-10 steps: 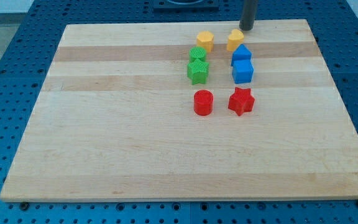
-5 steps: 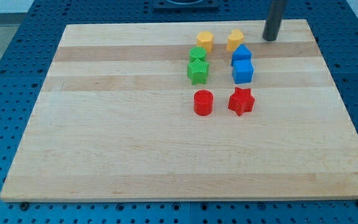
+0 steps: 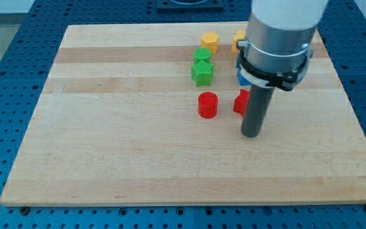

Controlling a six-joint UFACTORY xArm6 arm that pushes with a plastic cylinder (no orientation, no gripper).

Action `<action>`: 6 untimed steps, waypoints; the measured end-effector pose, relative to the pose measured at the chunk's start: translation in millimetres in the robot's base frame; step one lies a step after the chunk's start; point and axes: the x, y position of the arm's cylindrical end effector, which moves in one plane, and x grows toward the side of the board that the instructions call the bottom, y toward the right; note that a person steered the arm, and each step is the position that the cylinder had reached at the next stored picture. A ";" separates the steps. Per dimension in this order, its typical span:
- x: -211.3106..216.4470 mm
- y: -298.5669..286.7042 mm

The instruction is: Slide the red star slightly up

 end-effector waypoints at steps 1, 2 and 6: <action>-19.8 13.4; -36.8 13.3; -7.4 -49.6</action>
